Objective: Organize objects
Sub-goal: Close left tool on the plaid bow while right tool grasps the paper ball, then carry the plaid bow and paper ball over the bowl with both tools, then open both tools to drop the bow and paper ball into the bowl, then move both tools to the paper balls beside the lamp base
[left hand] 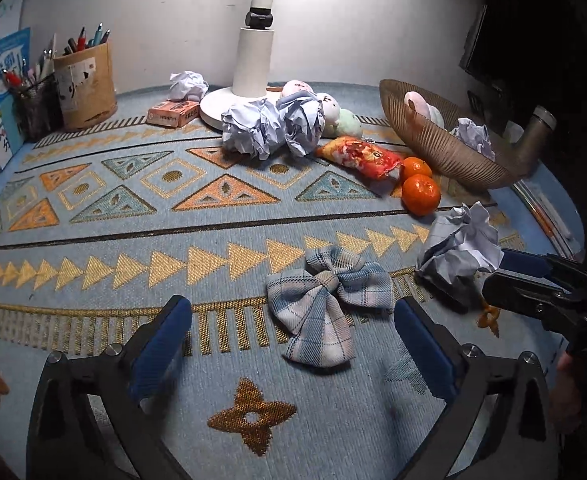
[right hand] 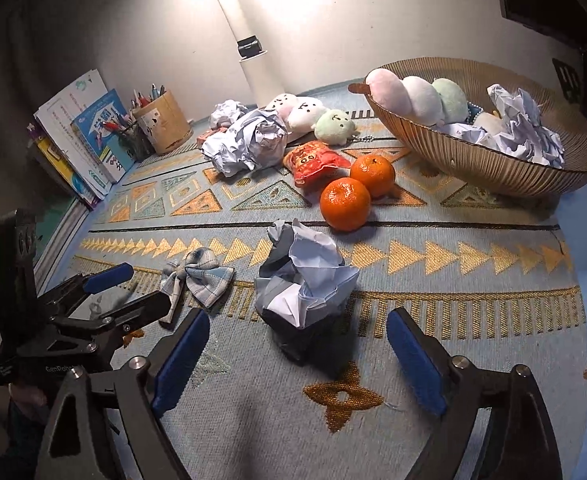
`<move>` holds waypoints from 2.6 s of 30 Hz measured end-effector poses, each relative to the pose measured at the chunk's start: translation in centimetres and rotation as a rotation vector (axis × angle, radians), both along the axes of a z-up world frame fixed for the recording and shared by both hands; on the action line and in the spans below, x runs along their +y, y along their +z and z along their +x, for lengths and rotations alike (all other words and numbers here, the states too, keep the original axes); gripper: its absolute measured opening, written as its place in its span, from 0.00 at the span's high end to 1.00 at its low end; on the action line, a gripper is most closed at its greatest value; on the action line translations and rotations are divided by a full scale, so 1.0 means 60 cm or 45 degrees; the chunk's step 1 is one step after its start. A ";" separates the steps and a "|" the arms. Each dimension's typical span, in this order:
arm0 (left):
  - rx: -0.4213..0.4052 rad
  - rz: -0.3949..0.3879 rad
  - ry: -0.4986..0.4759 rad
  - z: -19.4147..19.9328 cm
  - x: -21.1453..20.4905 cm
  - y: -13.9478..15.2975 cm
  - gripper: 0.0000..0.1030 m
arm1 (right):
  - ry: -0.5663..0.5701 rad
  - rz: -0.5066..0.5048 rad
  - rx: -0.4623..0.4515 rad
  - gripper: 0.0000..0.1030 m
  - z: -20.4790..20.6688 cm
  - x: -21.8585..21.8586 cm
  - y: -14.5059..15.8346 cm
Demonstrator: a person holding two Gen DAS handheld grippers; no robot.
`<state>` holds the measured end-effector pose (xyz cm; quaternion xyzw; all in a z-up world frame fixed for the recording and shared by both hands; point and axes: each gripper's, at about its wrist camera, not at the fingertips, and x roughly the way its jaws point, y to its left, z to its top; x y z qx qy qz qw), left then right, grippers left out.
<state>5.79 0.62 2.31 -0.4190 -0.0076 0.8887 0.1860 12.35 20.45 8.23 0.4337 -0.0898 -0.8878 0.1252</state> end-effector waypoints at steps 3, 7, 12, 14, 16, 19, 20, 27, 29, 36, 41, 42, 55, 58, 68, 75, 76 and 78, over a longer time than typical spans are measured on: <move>-0.062 -0.013 -0.042 -0.018 0.013 -0.003 0.02 | -0.026 0.068 -0.011 0.11 -0.015 -0.014 -0.003; -0.067 -0.044 -0.103 -0.022 0.038 -0.012 0.24 | -0.022 0.098 -0.026 0.11 -0.040 -0.025 -0.013; -0.002 -0.157 -0.117 -0.012 0.062 -0.014 0.67 | -0.003 0.120 -0.056 0.42 -0.051 -0.031 -0.031; -0.014 -0.115 -0.120 -0.013 0.059 -0.013 0.72 | -0.002 0.101 -0.028 0.45 -0.046 -0.028 -0.027; -0.014 -0.093 -0.106 -0.013 0.057 -0.010 0.74 | 0.001 0.088 -0.004 0.49 -0.041 -0.025 -0.018; 0.006 -0.058 -0.088 -0.012 0.060 0.008 0.74 | -0.011 0.069 0.036 0.49 -0.031 -0.014 0.002; 0.024 -0.037 -0.091 -0.011 0.063 0.020 0.74 | -0.017 0.060 0.050 0.49 -0.027 -0.008 0.011; 0.195 0.068 -0.165 -0.031 0.137 0.127 0.74 | -0.127 0.074 0.217 0.49 -0.012 0.066 0.106; 0.239 0.080 -0.194 -0.051 0.173 0.153 0.74 | -0.187 0.092 0.275 0.48 -0.021 0.100 0.138; 0.265 0.129 -0.262 -0.139 0.288 0.174 0.74 | -0.499 0.107 0.314 0.47 -0.106 0.247 0.184; 0.217 0.134 -0.295 -0.177 0.344 0.143 0.74 | -0.583 0.105 0.245 0.44 -0.157 0.303 0.162; 0.218 0.122 -0.290 -0.180 0.351 0.137 0.73 | -0.586 0.107 0.235 0.39 -0.162 0.308 0.156; 0.147 0.145 -0.312 -0.178 0.345 0.107 0.58 | -0.578 0.094 0.206 0.22 -0.156 0.319 0.123; 0.148 0.167 -0.305 -0.169 0.329 0.112 0.58 | -0.559 0.093 0.208 0.22 -0.148 0.304 0.126; 0.245 0.280 -0.049 -0.116 0.139 0.164 0.08 | -0.413 0.054 0.295 0.19 -0.119 0.208 0.181; 0.290 0.190 0.268 -0.106 -0.036 0.169 0.08 | -0.227 0.052 0.333 0.19 -0.119 0.100 0.195; 0.288 0.186 0.304 -0.108 -0.056 0.163 0.08 | -0.202 0.049 0.329 0.19 -0.123 0.084 0.191; 0.280 0.181 0.354 -0.113 -0.090 0.149 0.08 | -0.155 0.053 0.314 0.19 -0.130 0.054 0.179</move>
